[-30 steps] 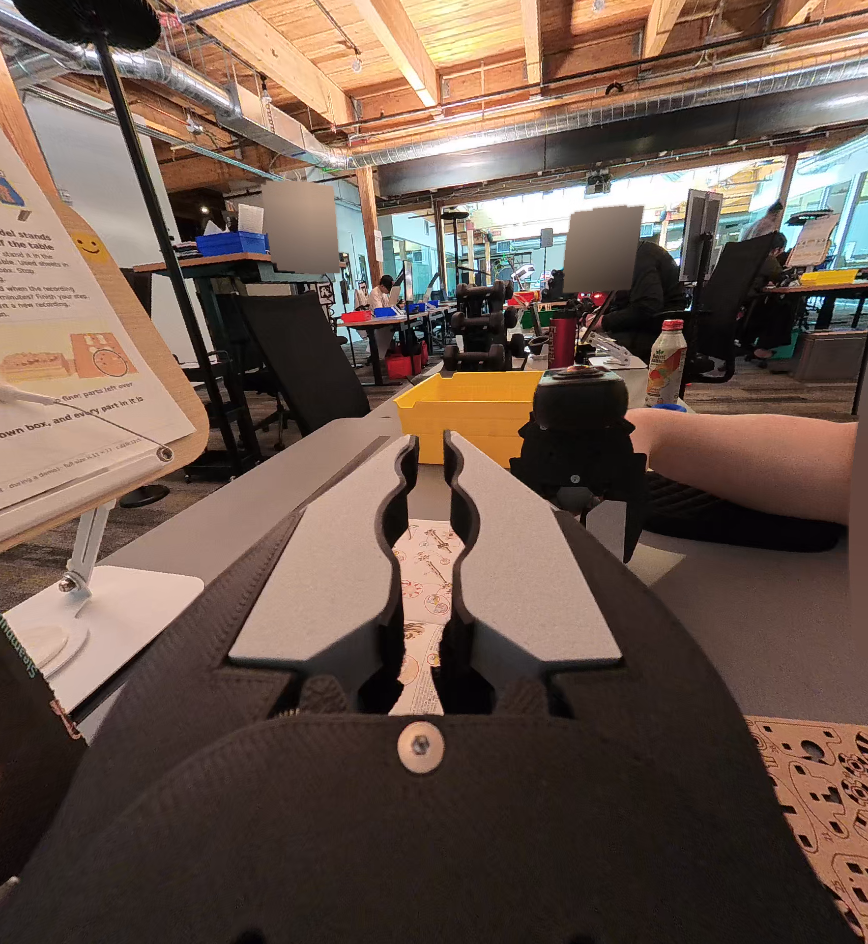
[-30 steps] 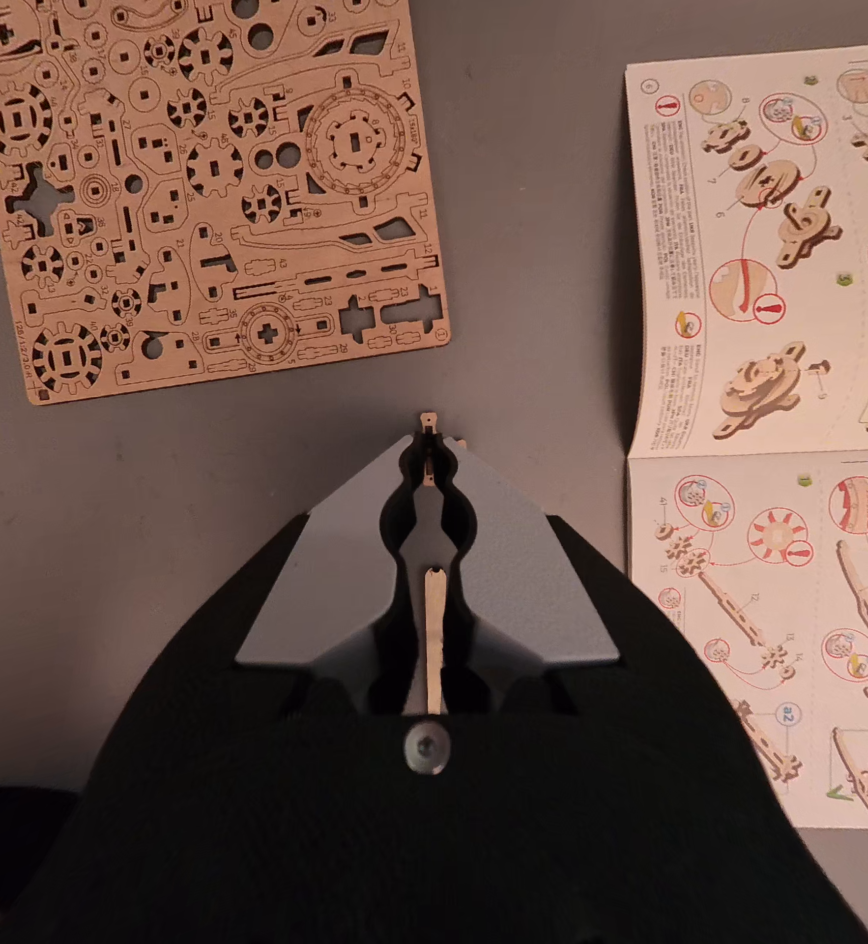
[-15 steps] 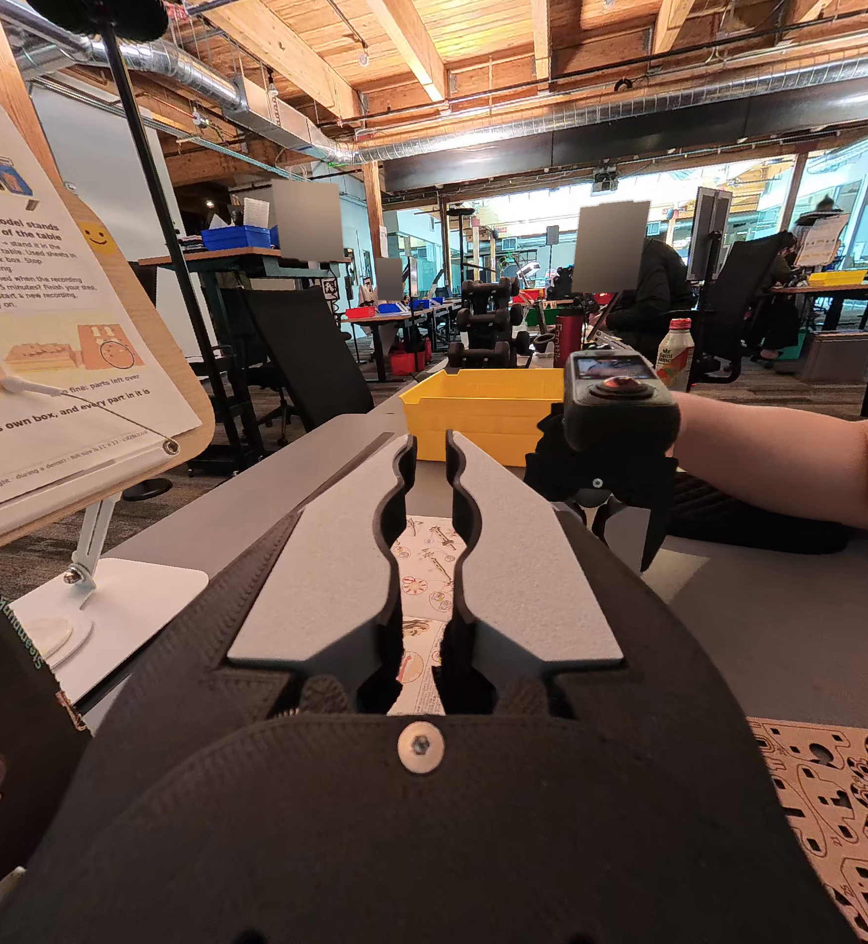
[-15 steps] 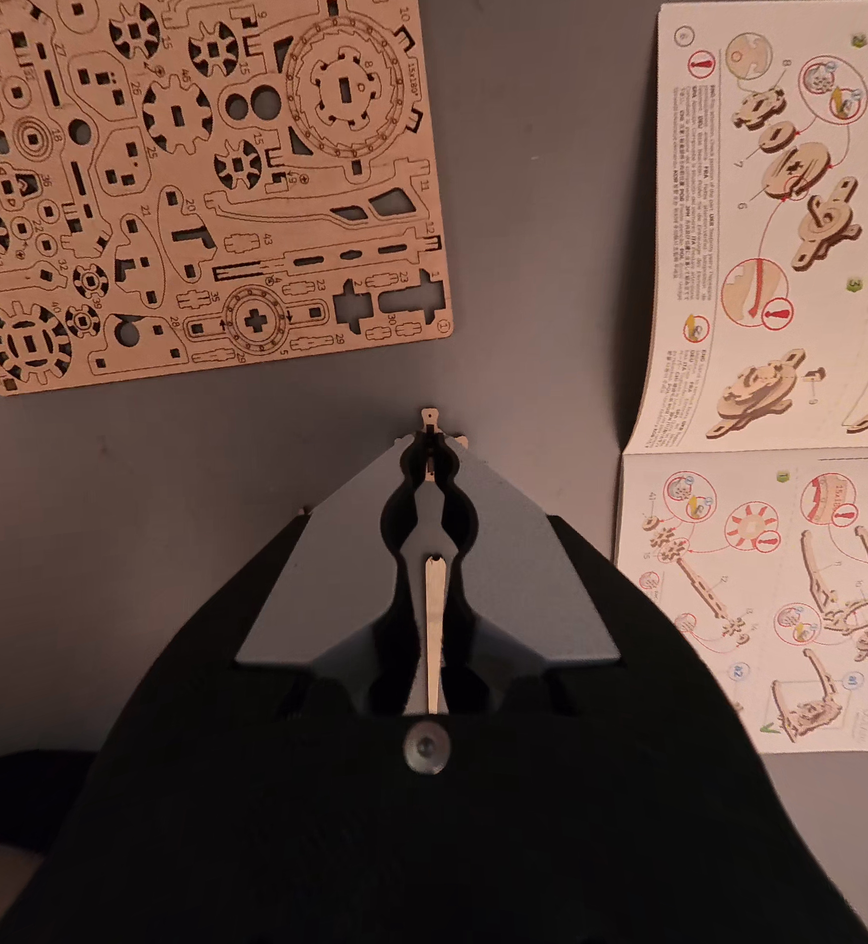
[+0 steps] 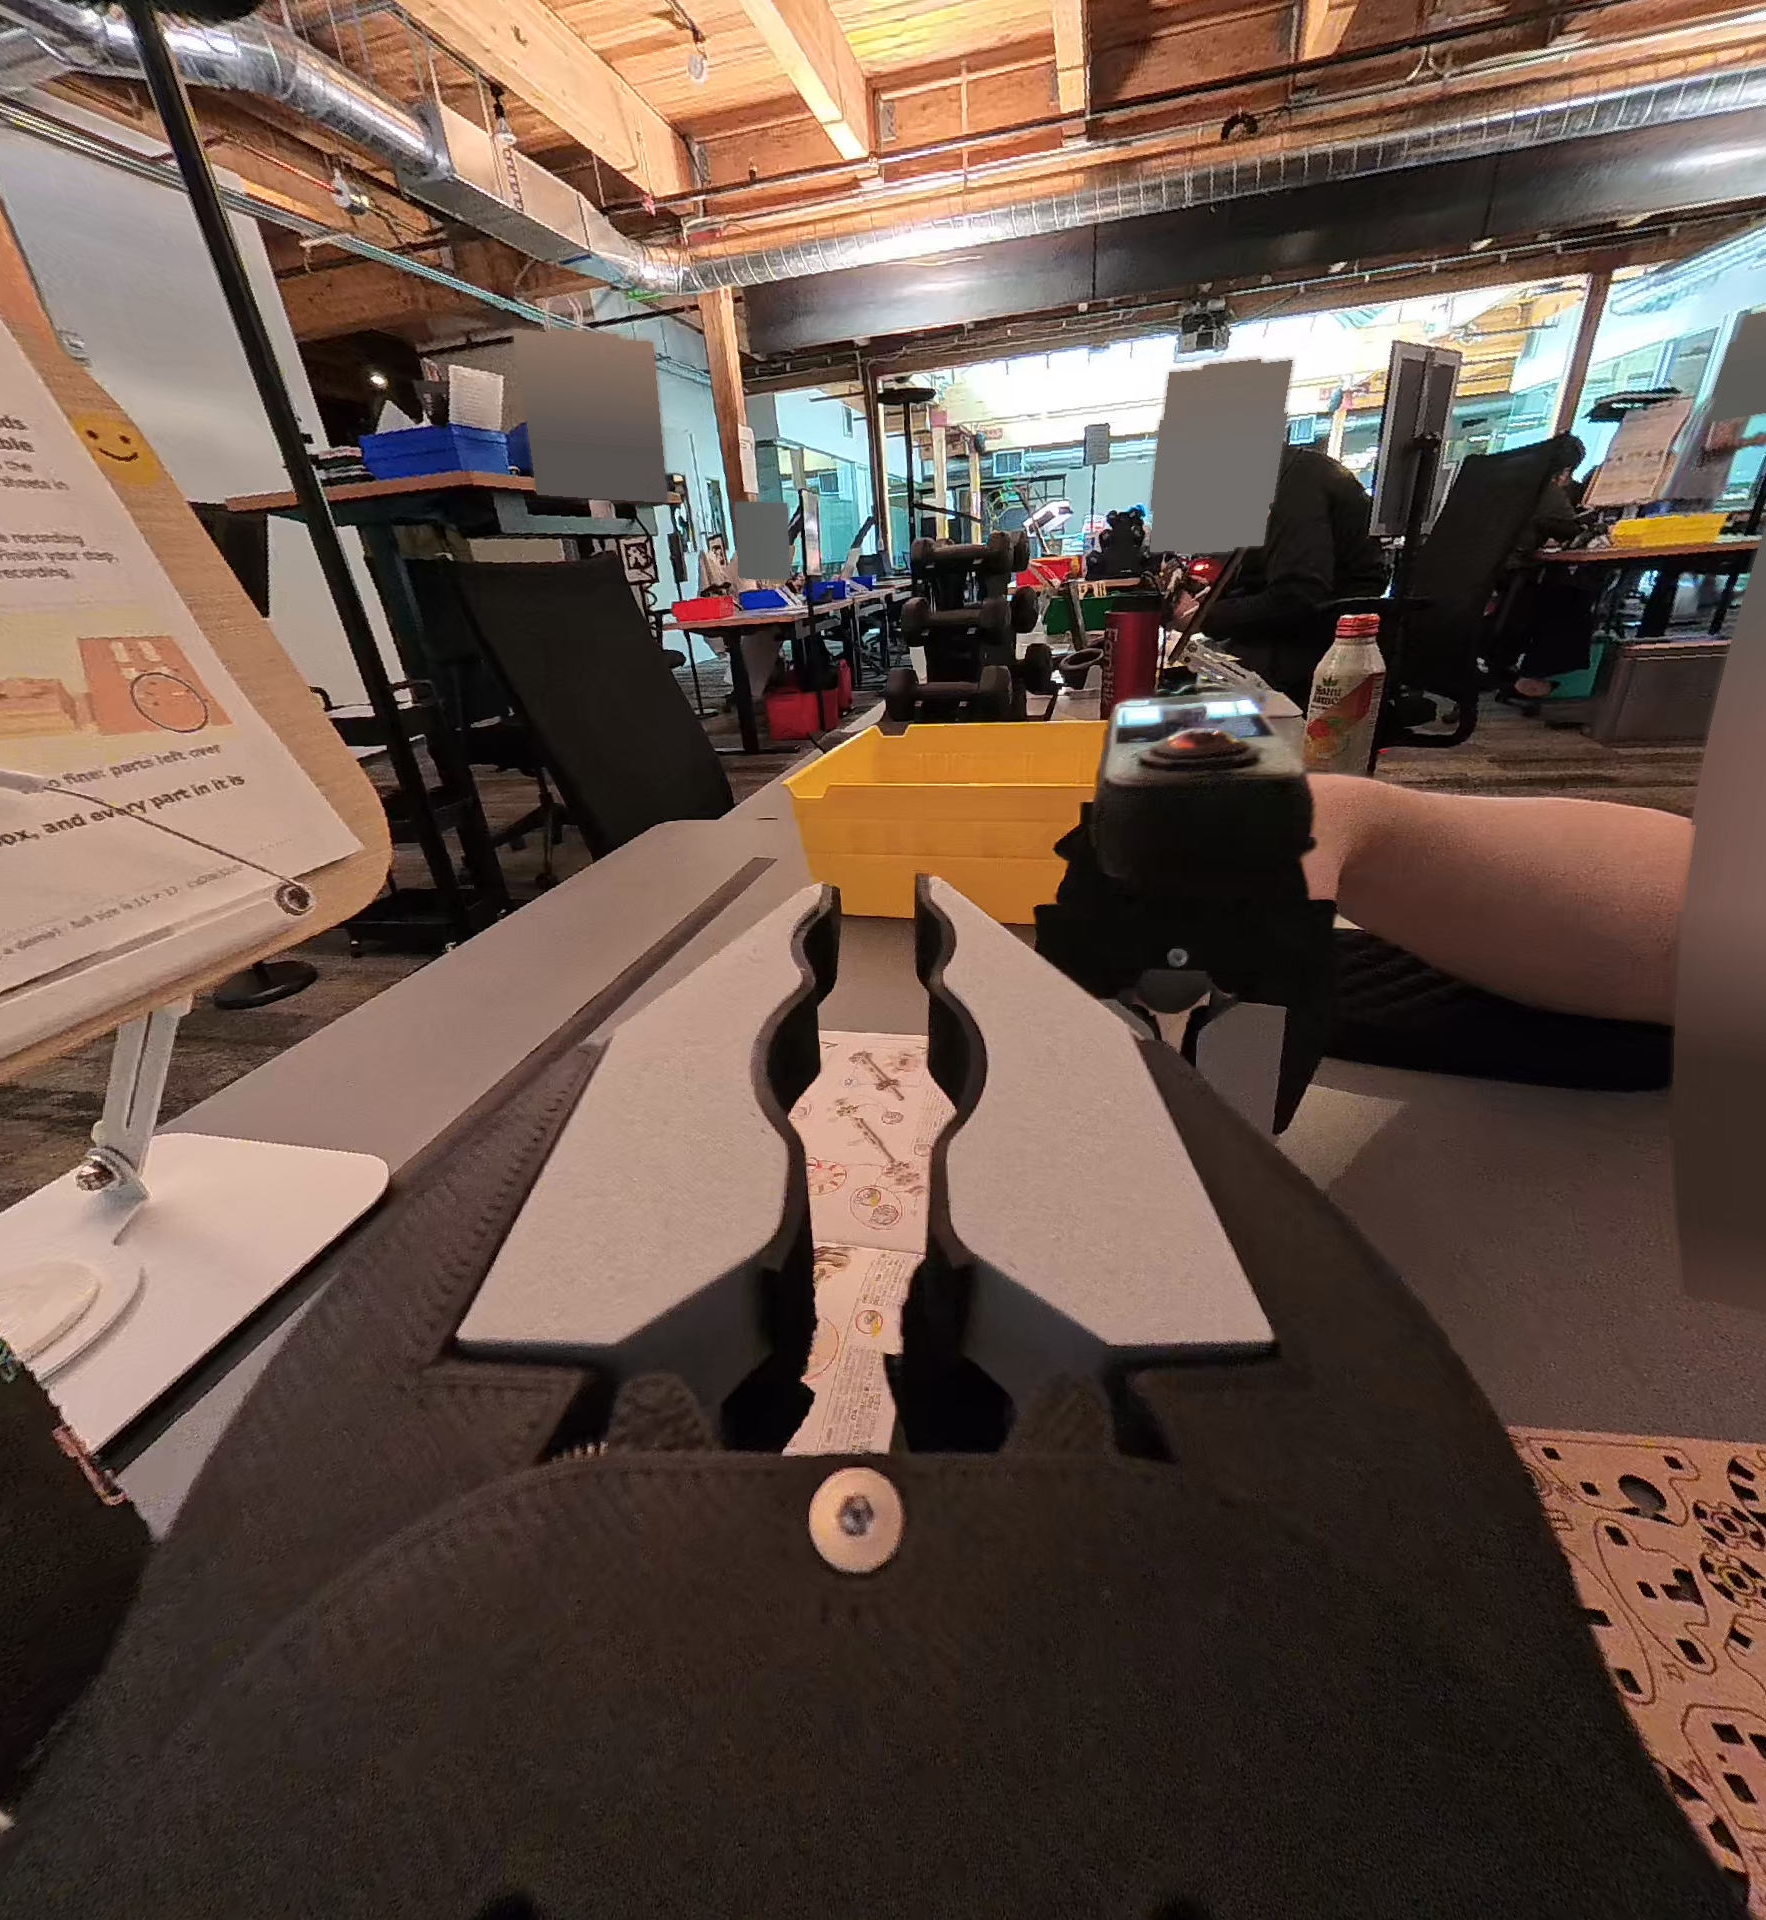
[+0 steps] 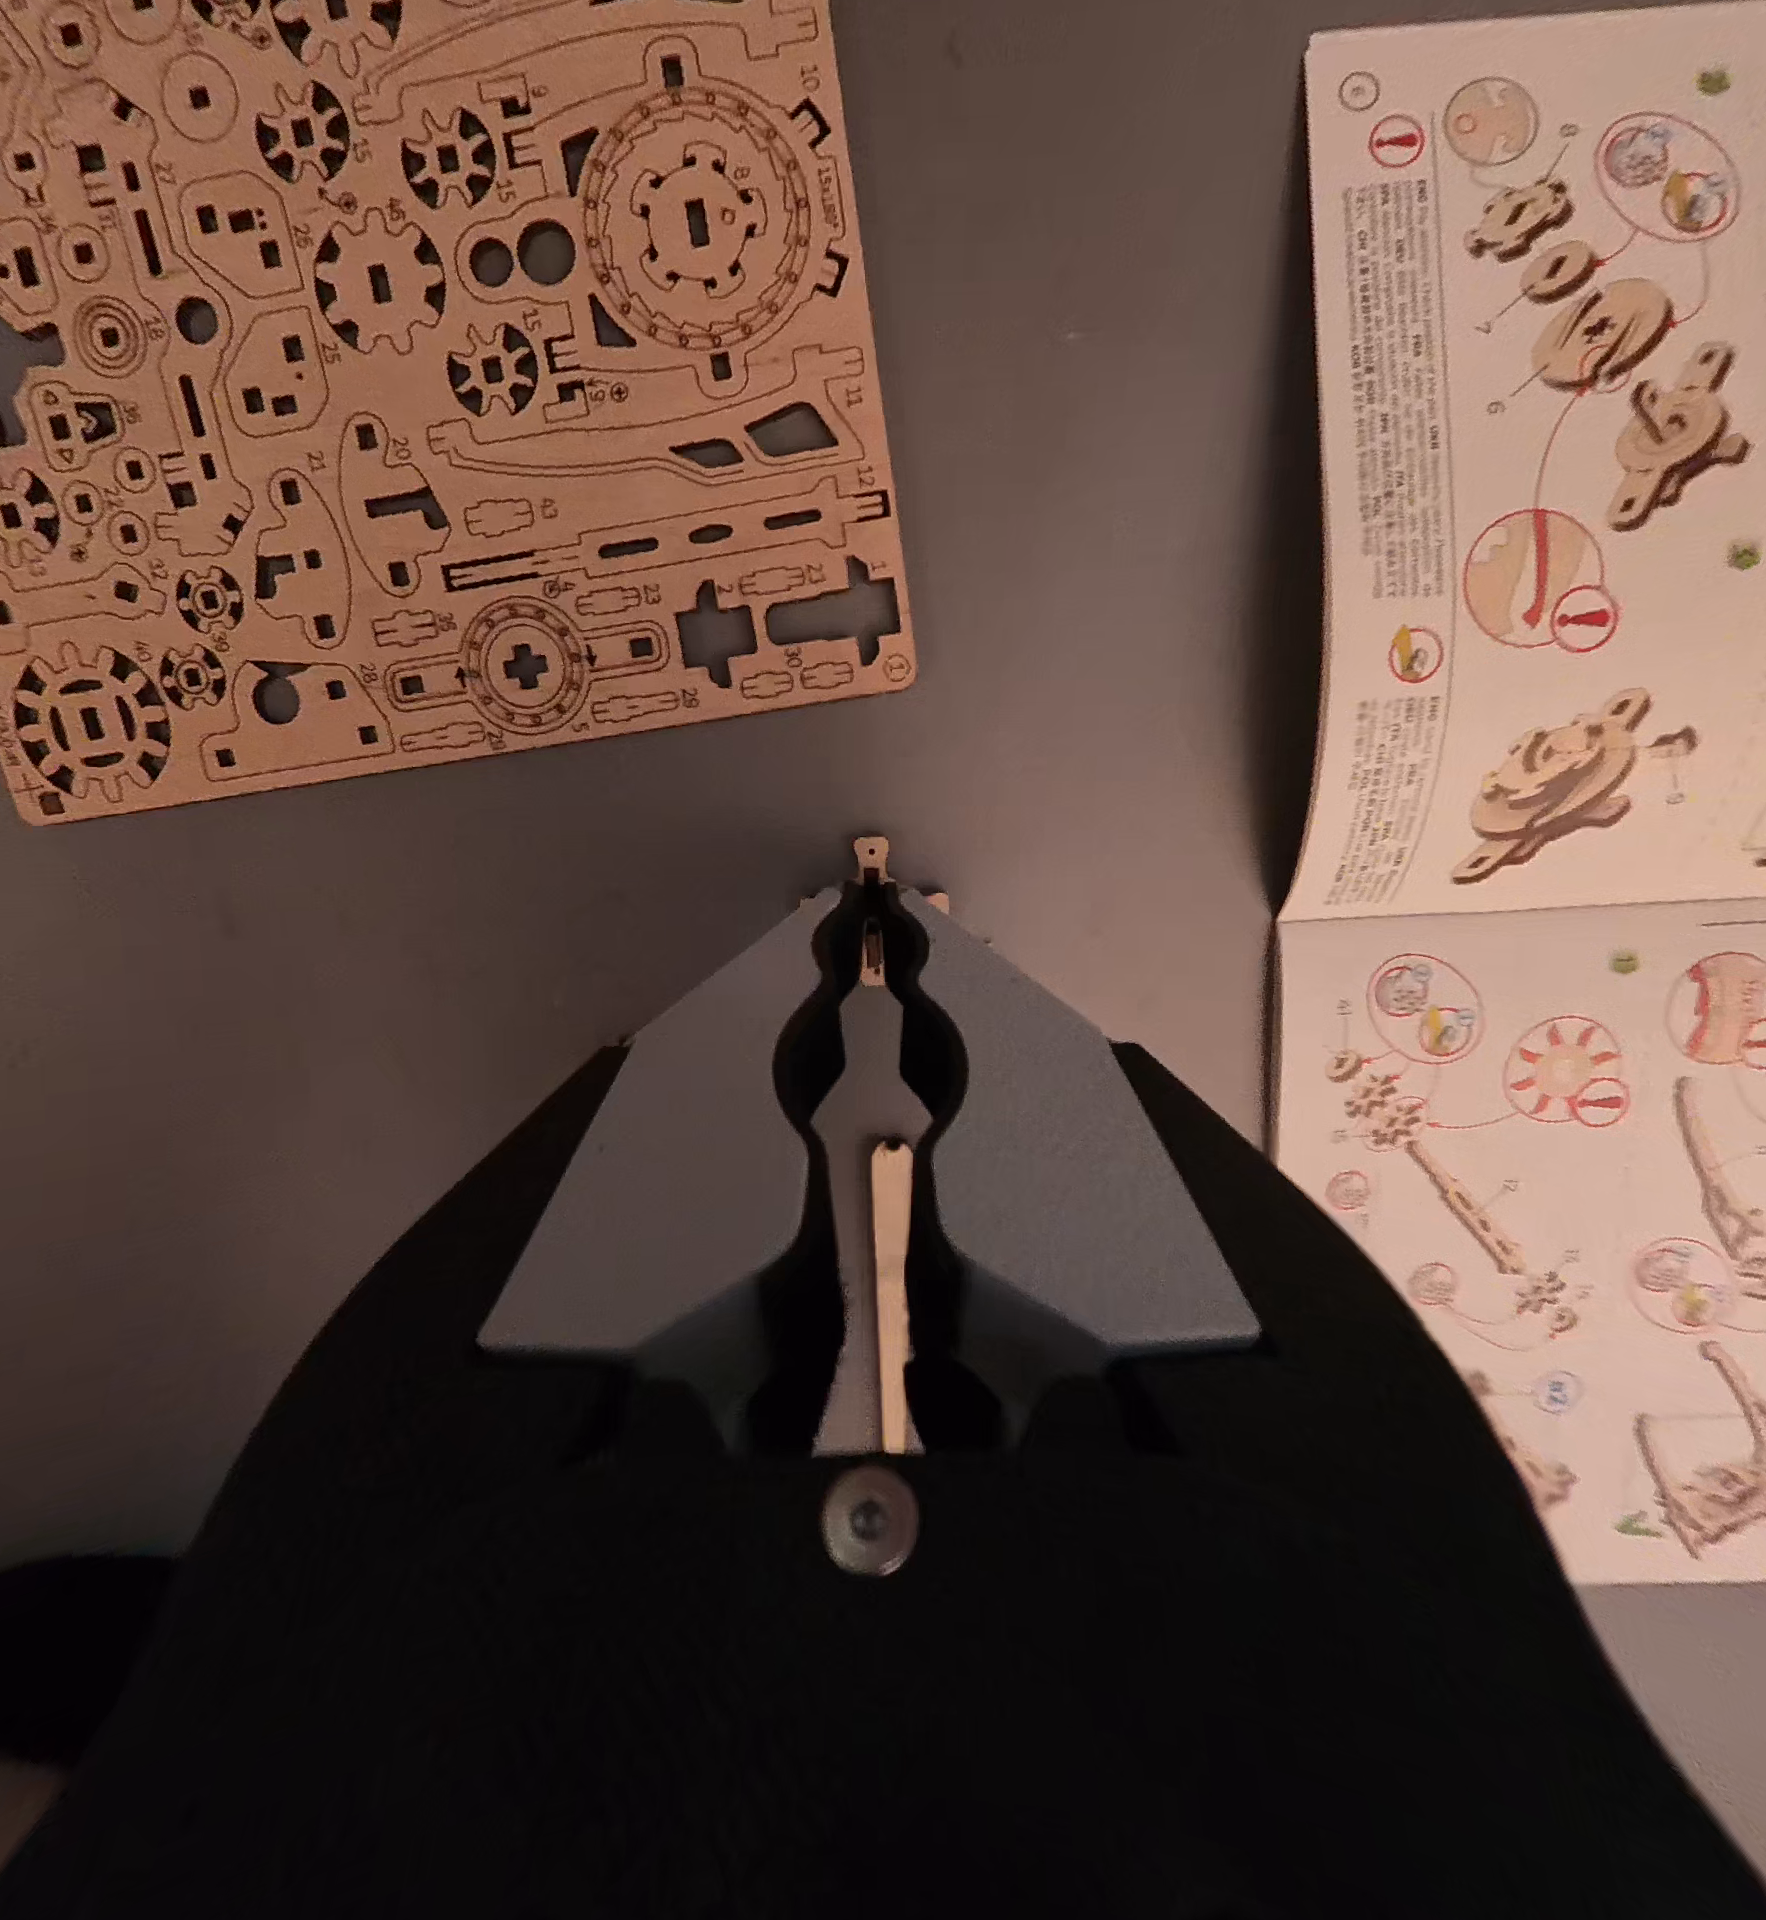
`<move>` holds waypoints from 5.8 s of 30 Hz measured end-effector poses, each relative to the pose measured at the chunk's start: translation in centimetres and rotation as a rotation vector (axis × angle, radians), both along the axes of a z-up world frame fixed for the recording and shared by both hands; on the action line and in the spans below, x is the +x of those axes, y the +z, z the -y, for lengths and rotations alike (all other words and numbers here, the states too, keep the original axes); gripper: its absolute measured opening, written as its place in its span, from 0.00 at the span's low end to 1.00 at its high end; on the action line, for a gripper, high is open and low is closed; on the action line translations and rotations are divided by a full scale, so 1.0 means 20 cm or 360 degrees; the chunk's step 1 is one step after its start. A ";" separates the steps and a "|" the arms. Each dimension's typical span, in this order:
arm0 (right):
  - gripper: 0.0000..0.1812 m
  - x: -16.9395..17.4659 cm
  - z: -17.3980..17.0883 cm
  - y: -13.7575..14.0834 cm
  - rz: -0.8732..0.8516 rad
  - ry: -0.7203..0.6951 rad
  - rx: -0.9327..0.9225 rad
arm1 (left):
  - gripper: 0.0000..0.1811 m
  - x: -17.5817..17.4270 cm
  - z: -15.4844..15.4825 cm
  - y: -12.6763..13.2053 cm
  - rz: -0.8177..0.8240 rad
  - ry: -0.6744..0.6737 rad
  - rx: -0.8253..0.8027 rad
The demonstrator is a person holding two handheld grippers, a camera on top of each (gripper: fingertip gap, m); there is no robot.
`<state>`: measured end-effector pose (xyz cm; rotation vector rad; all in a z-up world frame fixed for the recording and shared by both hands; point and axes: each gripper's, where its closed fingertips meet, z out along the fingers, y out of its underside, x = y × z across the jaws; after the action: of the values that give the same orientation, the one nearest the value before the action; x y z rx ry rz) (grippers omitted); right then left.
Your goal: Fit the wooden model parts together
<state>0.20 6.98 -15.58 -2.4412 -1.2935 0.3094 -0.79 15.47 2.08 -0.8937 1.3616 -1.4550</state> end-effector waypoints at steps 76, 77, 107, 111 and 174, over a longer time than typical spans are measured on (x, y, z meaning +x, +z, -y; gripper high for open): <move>0.00 0.01 0.02 0.01 0.0095 0.0037 -0.0072 | 0.07 0.04 0.06 -0.07 -0.0094 -0.0054 0.0029; 0.00 0.01 0.02 0.01 0.0093 0.0037 -0.0070 | 0.07 0.04 0.06 -0.07 -0.0093 -0.0053 0.0028; 0.06 0.06 0.01 0.07 -0.0117 0.0014 0.0126 | 0.07 0.05 0.18 -0.17 -0.0257 -0.0231 0.0070; 0.01 0.04 0.02 0.06 -0.0135 0.0044 0.0107 | 0.06 0.06 0.28 -0.31 -0.0484 -0.0396 0.0118; 0.00 0.01 0.02 0.01 -0.0251 0.0033 0.0051 | 0.06 0.09 0.45 -0.79 -0.1321 -0.0440 0.0340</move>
<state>0.50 6.56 -15.30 -2.3268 -1.2465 0.4729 1.03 6.52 -13.75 -1.2707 2.2752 -1.1230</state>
